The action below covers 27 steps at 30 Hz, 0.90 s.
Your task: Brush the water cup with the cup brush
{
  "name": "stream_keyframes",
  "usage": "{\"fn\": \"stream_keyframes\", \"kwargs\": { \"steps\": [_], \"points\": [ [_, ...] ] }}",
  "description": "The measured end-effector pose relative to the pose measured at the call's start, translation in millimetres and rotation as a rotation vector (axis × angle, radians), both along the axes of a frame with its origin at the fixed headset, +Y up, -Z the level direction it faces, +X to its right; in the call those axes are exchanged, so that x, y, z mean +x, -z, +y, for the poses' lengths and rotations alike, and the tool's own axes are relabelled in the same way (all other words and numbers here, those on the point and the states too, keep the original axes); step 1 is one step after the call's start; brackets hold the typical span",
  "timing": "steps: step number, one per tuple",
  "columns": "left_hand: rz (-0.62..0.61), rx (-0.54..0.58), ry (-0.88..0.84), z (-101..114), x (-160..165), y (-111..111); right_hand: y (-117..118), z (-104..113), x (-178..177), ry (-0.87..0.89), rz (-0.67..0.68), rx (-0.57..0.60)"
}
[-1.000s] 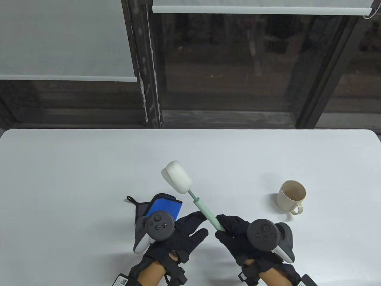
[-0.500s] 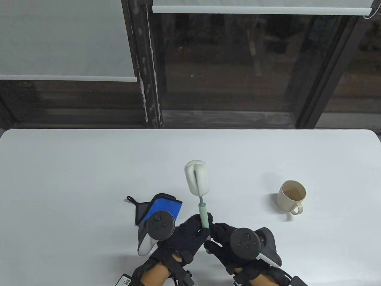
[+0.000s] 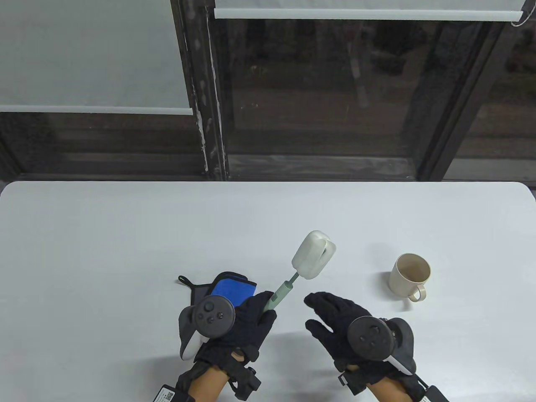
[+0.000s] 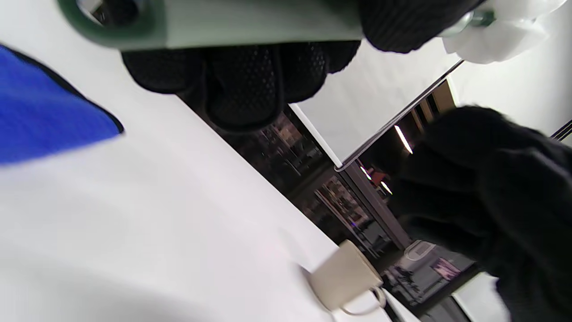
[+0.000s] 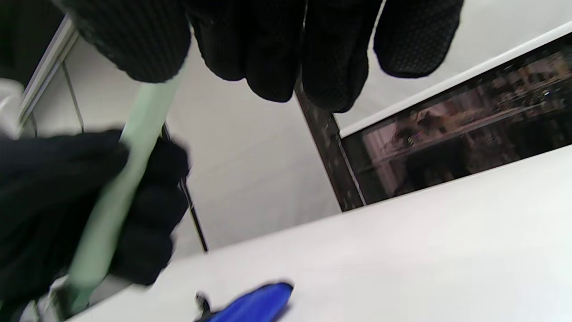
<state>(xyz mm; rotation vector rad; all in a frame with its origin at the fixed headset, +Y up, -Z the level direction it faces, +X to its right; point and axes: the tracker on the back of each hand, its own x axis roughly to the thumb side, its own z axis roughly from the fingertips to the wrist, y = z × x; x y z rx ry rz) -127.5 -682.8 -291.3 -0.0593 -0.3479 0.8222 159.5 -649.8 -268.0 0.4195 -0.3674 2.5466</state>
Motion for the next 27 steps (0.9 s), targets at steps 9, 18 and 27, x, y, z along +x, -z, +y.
{"fn": "stream_keyframes", "kwargs": {
  "steps": [9,18,27],
  "points": [
    [0.092,0.013,0.061,-1.2,-14.9,1.1,18.2,12.0,77.4,0.132,-0.26,0.07],
    [0.131,0.009,0.096,-1.9,-21.2,1.8,42.8,-16.3,161.6,0.158,-0.586,-0.014],
    [0.135,0.014,0.114,-2.1,-20.7,1.6,56.9,-68.2,192.8,0.118,-0.803,-0.254]
  ]
}}
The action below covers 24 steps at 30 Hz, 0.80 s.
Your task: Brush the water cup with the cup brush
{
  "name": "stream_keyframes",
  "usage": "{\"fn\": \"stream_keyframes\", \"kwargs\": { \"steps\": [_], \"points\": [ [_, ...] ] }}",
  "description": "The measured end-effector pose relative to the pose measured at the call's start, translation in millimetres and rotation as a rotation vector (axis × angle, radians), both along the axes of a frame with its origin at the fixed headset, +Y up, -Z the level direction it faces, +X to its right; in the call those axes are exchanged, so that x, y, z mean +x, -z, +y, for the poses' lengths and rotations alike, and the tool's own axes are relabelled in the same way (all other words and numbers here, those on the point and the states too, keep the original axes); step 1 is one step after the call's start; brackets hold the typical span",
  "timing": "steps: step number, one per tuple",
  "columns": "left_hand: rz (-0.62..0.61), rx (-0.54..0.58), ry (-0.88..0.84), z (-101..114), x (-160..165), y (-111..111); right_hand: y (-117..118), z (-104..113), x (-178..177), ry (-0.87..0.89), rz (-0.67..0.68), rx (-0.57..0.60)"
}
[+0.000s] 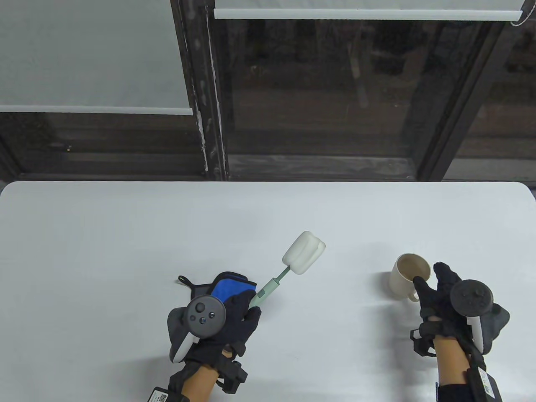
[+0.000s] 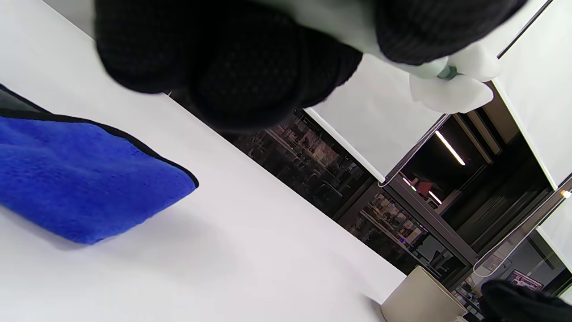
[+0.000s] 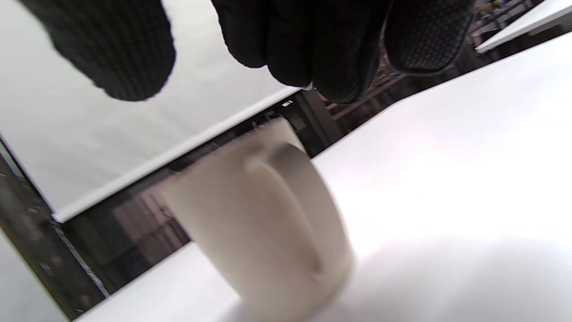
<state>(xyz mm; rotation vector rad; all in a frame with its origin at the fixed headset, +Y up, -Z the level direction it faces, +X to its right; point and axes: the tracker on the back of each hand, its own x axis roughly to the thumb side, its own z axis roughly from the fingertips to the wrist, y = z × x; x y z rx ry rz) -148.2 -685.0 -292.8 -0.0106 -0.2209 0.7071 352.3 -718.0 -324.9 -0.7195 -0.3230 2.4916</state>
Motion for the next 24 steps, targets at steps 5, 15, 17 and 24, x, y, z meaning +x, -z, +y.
{"fn": "stream_keyframes", "kwargs": {
  "steps": [5,15,17,24],
  "points": [
    [0.002,-0.002,0.001,0.0,0.1,0.0,2.9,-21.6,3.0,0.011,-0.042,-0.123],
    [-0.013,-0.002,0.029,-0.4,3.1,-0.3,5.1,-42.3,5.8,0.067,0.006,-0.181],
    [-0.014,0.0,0.033,-0.3,3.4,-0.5,4.4,-41.8,6.5,0.084,0.004,-0.174],
    [-0.011,0.007,0.038,0.0,3.2,-0.6,0.7,-32.1,9.4,0.096,-0.003,-0.052]
  ]
}}
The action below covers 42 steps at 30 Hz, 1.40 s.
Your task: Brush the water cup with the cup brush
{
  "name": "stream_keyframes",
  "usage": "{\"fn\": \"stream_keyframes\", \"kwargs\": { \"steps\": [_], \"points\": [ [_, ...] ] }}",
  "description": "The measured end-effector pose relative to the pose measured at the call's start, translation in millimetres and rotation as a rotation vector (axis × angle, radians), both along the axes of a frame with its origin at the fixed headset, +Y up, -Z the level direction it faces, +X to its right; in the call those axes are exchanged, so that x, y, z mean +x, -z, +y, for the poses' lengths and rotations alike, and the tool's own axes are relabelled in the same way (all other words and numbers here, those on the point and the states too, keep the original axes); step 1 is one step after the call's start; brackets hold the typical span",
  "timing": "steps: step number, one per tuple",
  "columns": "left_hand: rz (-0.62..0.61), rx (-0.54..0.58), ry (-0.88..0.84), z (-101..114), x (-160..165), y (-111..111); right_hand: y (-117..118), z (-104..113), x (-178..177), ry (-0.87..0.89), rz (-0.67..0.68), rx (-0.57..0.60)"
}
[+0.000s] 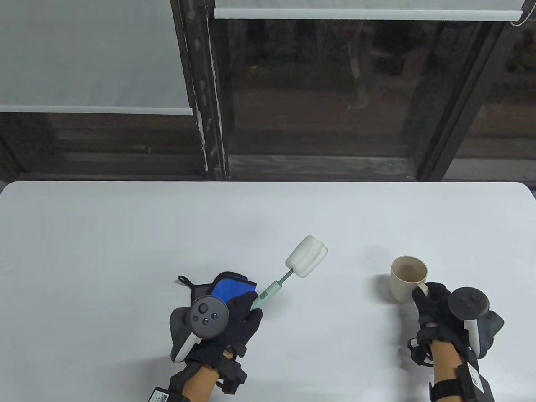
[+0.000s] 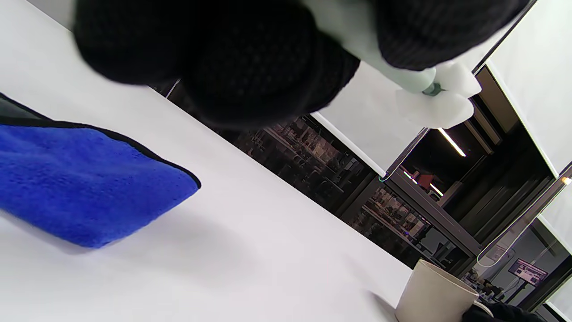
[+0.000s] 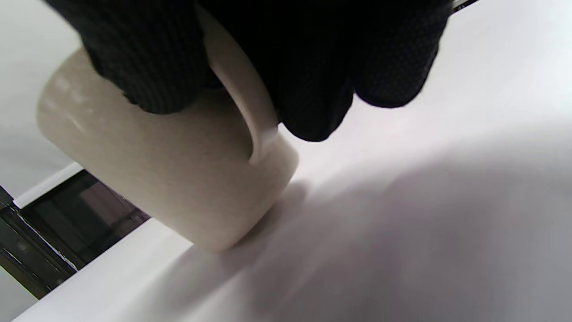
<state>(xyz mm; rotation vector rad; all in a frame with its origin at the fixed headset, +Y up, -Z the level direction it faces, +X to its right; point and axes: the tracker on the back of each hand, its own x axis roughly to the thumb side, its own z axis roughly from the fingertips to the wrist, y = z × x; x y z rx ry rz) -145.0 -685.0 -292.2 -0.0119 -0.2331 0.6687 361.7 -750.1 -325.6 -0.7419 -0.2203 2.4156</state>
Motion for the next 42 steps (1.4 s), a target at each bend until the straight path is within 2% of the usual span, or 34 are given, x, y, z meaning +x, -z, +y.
{"fn": "stream_keyframes", "kwargs": {
  "steps": [5,11,17,23,29,37,39,42],
  "points": [
    [0.007,0.018,-0.006,2.6,-1.6,-0.9,-0.3,12.8,-3.6,-0.023,0.031,0.061],
    [-0.005,0.074,0.014,9.1,-2.2,-5.2,-2.1,41.2,-25.6,-0.108,0.149,0.179],
    [-0.018,0.106,0.079,12.5,2.6,-8.5,-10.9,68.0,-69.8,-0.292,0.339,0.282],
    [-0.03,0.15,0.213,13.7,12.1,-10.6,-22.1,83.6,-113.2,-0.414,0.482,0.327],
    [-0.062,0.212,0.347,13.6,24.5,-13.2,-30.5,90.7,-138.1,-0.508,0.554,0.345],
    [-0.148,0.272,0.497,14.7,41.1,-18.3,-32.0,83.7,-162.3,-0.643,0.668,0.297],
    [-0.099,0.323,0.559,16.1,43.9,-18.1,-32.3,82.1,-167.7,-0.638,0.684,0.278],
    [-0.024,0.337,0.674,16.6,50.4,-16.3,-33.4,80.6,-179.2,-0.666,0.721,0.283]
  ]
}}
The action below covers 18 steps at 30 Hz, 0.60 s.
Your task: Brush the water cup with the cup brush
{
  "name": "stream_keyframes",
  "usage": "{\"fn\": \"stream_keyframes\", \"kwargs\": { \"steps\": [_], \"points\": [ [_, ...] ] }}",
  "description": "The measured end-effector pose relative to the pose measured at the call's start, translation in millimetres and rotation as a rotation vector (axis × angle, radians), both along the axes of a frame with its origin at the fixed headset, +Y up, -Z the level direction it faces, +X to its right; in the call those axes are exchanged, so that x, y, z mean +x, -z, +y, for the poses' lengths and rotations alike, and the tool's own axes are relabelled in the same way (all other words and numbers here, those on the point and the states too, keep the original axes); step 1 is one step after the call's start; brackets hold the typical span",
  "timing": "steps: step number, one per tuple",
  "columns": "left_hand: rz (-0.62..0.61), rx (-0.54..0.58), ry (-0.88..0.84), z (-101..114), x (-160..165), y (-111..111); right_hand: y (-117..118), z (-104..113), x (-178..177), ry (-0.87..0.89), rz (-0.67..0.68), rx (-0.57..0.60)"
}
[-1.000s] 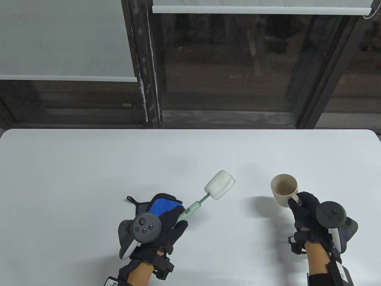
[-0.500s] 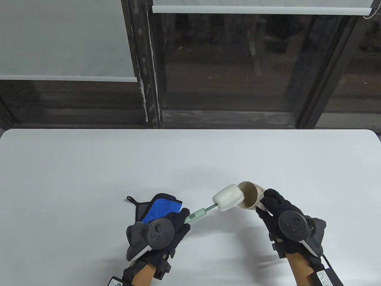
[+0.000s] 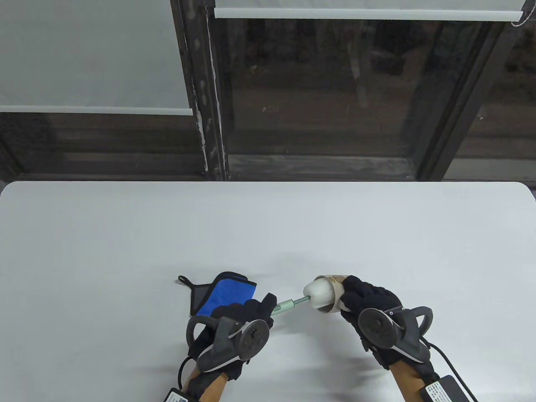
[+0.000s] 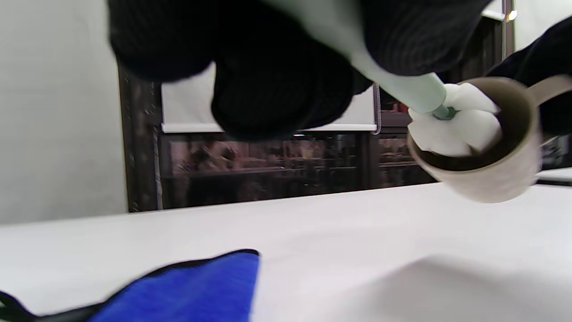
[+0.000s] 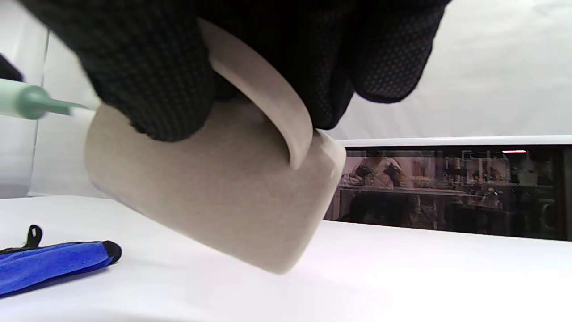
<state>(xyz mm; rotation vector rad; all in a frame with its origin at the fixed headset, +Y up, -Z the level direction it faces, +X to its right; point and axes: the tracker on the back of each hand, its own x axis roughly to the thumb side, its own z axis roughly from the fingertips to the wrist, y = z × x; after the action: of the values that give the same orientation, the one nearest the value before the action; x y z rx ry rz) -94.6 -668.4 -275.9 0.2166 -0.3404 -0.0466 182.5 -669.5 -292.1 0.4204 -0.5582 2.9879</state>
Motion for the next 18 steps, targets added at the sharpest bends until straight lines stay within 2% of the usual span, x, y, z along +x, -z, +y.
{"fn": "stream_keyframes", "kwargs": {
  "steps": [9,14,17,18],
  "points": [
    [-0.014,-0.179,-0.087,-7.9,-2.6,13.8,-10.5,4.4,-22.7,-0.046,0.08,0.066],
    [-0.089,-0.186,-0.134,-8.1,-0.1,10.6,-10.0,2.9,-25.6,-0.084,0.066,0.068],
    [-0.108,-0.143,-0.145,-5.3,1.1,7.3,-7.7,-0.6,-24.3,-0.085,0.062,0.048],
    [-0.105,-0.098,-0.145,-3.3,0.7,5.2,-7.8,-2.7,-26.1,-0.103,0.061,0.043]
  ]
}}
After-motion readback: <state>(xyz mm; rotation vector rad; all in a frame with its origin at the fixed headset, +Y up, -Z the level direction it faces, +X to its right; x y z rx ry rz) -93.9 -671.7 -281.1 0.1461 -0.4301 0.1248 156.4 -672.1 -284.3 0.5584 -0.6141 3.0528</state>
